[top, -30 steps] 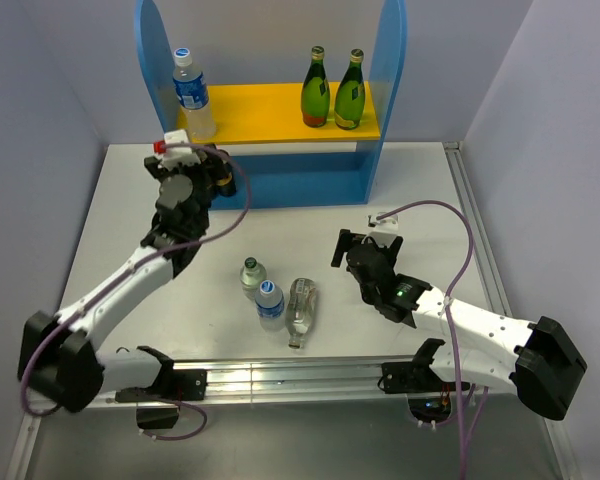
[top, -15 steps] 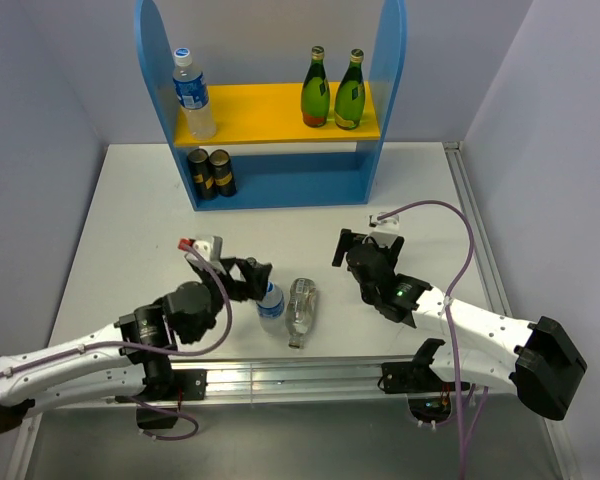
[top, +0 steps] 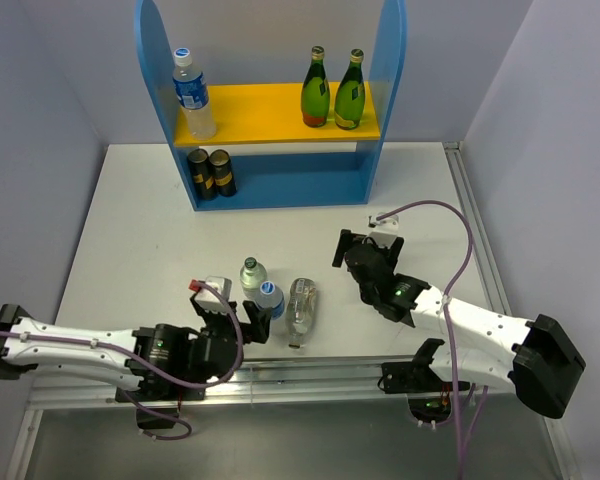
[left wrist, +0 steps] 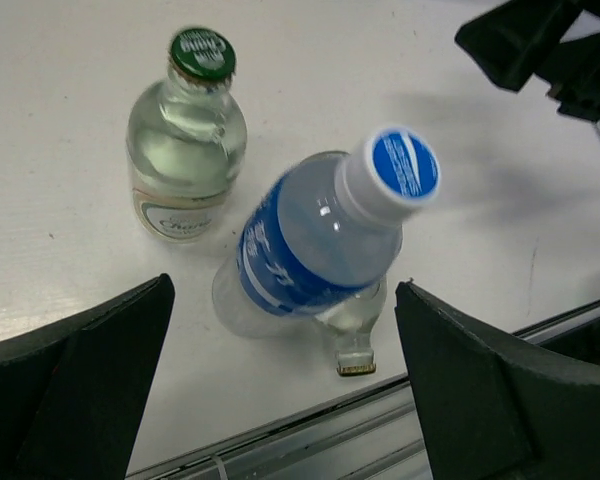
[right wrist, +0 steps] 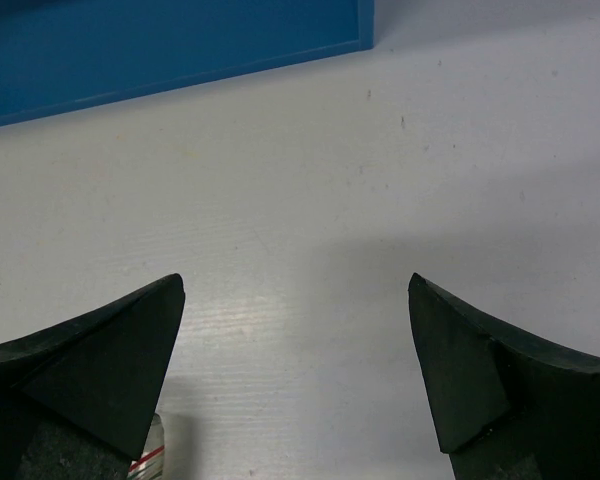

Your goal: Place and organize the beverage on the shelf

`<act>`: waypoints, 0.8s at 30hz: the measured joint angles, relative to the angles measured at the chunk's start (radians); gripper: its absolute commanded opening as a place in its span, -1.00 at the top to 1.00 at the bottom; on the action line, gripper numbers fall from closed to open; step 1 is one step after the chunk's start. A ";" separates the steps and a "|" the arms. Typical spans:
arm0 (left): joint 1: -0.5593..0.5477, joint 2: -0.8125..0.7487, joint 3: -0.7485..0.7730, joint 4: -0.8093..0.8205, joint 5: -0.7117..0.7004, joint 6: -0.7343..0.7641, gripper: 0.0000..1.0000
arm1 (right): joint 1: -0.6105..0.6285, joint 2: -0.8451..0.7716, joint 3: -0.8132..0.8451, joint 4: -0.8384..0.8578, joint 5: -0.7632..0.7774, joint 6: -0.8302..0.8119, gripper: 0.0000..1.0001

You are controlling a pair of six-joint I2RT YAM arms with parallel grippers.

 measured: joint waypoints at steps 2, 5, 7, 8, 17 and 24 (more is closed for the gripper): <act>-0.036 0.047 0.000 -0.021 -0.029 -0.041 -0.99 | 0.000 0.009 0.000 -0.001 0.000 0.002 -1.00; -0.075 0.096 -0.005 -0.018 -0.052 -0.068 -0.99 | 0.000 0.016 0.000 -0.004 0.000 0.002 -1.00; -0.080 0.117 -0.029 0.025 -0.062 -0.069 -0.99 | 0.000 0.018 0.000 -0.005 0.000 0.002 -1.00; -0.080 0.126 -0.046 0.049 -0.068 -0.069 -0.99 | 0.000 0.019 0.000 -0.007 0.000 0.002 -1.00; -0.041 0.240 -0.278 0.451 -0.045 0.096 -0.99 | 0.000 0.024 0.000 -0.008 0.003 0.002 -1.00; 0.037 0.372 -0.305 0.815 0.016 0.318 -0.99 | 0.000 0.040 0.001 -0.008 0.007 0.002 -1.00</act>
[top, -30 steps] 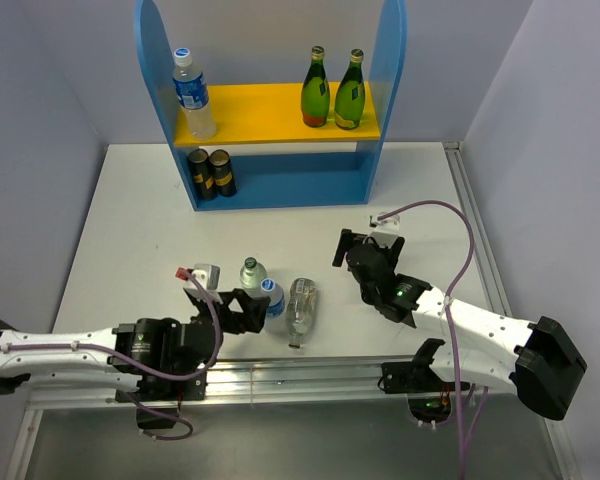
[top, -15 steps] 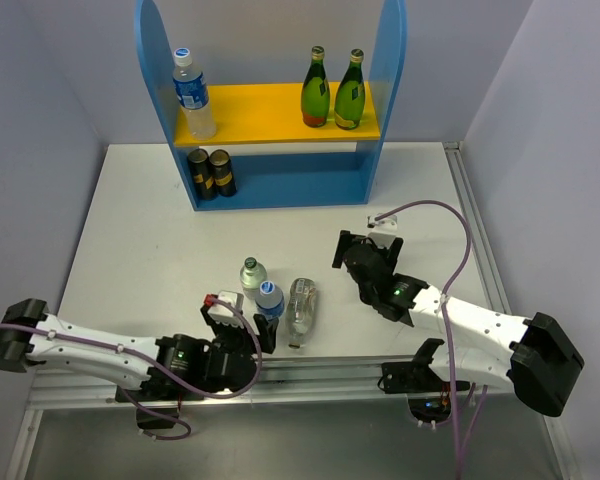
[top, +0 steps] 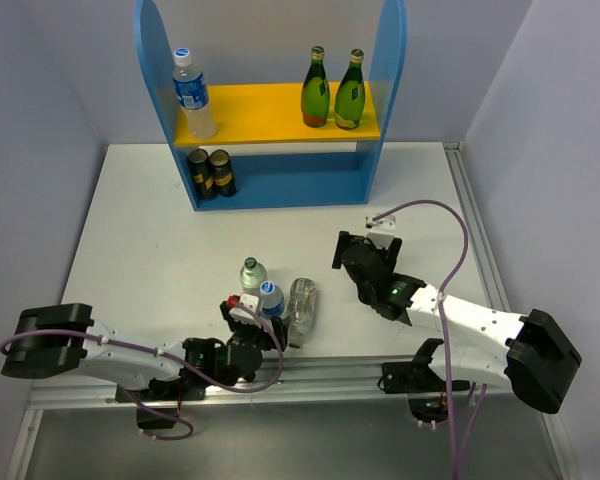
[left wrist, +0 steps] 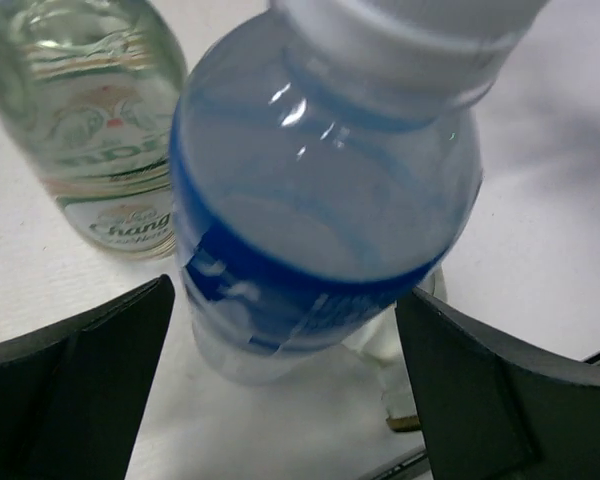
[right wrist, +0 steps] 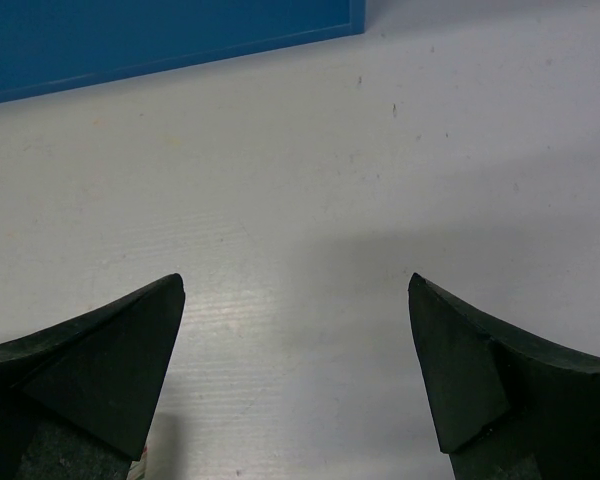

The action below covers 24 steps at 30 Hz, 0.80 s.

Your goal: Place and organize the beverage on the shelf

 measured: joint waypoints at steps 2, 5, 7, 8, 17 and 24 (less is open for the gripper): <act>0.024 0.038 0.000 0.085 0.019 0.048 -0.99 | 0.000 0.003 0.001 0.000 0.000 0.000 -1.00; 0.058 0.095 0.000 0.183 0.037 0.102 -0.99 | 0.000 0.006 0.005 0.000 0.000 0.000 -1.00; 0.083 0.139 0.001 0.240 0.043 0.132 -0.97 | 0.000 0.007 0.005 0.000 0.000 0.000 -1.00; 0.094 0.162 0.002 0.265 0.047 0.146 -0.89 | 0.000 0.008 0.005 0.000 0.000 0.000 -1.00; 0.193 0.325 0.059 0.424 0.060 0.249 0.99 | 0.000 0.021 0.016 -0.002 0.000 0.000 -1.00; 0.151 0.296 0.182 0.108 0.042 0.177 0.99 | 0.000 0.021 0.016 -0.005 0.002 0.000 -1.00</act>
